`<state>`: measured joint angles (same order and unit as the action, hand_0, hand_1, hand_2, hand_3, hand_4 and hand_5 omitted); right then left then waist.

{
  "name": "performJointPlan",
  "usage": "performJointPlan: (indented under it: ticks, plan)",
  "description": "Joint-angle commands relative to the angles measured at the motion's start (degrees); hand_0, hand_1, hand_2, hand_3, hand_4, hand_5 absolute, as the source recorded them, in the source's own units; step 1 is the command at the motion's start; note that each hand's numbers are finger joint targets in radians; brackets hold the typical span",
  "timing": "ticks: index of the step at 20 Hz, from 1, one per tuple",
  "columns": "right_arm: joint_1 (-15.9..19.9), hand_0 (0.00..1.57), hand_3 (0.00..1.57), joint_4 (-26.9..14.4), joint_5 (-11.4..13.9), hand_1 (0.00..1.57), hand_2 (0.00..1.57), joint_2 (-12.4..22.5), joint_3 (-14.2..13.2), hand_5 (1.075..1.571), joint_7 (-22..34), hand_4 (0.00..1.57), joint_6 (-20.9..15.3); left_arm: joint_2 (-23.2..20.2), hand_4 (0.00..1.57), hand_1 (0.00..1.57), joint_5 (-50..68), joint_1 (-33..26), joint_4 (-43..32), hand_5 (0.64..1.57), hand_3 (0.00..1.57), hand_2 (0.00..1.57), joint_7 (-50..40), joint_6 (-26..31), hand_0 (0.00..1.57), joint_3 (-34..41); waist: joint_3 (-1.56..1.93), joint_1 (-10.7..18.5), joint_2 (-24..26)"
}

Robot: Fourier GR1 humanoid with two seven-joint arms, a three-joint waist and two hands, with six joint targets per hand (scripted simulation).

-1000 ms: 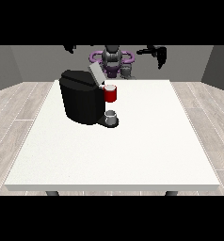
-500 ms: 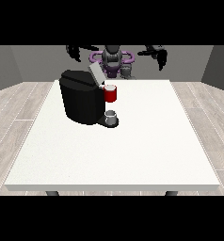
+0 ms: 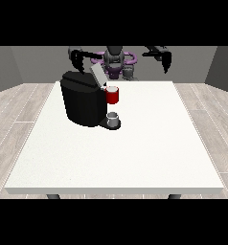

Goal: Insert the coffee pod into the coffee machine and close the lid

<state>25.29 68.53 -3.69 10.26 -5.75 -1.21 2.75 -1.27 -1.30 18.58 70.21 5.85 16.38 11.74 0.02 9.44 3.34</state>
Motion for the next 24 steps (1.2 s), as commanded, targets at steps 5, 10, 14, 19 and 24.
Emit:
performJointPlan:
  ticks: [5, 10, 14, 19, 24]
  plan:
    - [3.68, 0.0, 0.0, -0.34, 2.74, 0.0, 0.0, -1.73, 3.5, 1.571, 1.96, 0.0, 0.86, -2.9, 0.0, 0.0, 1.23, -3.12, 4.45, 1.571, 0.0, 0.0, -2.61, -2.55, 0.0, 0.3, -0.02, -3.97, -1.91]
    - [8.54, 0.0, 0.0, -7.45, 3.04, 0.0, 0.0, -0.3, 0.32, 1.571, -1.35, 0.0, 0.45, -2.04, 0.0, 0.0, 1.9, -2.62, 10.3, 1.571, 0.0, 0.0, -5.34, -3.69, 0.0, -2.06, -0.01, -1.51, -4.9]
    - [11.52, 0.0, 0.0, -7.56, 4.54, 0.0, 0.0, -2.16, 1.33, 1.571, -2.43, 0.04, -1.72, -4.55, 0.0, 0.0, 3.54, -1.17, 7.38, 1.571, 0.0, 0.0, -1.47, -2.48, 0.0, 0.45, -0.02, -1.87, -7.95]
    - [13.49, 0.0, 0.0, -9.83, 4.33, 0.0, 0.0, -1.18, 0.86, 1.571, -3.96, 0.0, 0.45, -3.62, 0.0, 0.0, 2.1, 0.19, 8.45, 1.571, 0.0, 0.0, -1.8, -5.2, 0.0, -1.1, -0.02, -2.02, -9.98]
    - [13.89, 0.0, 0.0, -11.98, 5.36, 0.0, 0.0, -0.58, 0.32, 1.571, -6.59, 0.0, 0.13, -2.2, 0.0, 0.0, 0.78, -3.07, 10.22, 1.571, 0.0, 0.0, -1.51, -6.35, 0.0, -3.51, -0.01, -0.37, -9.41]
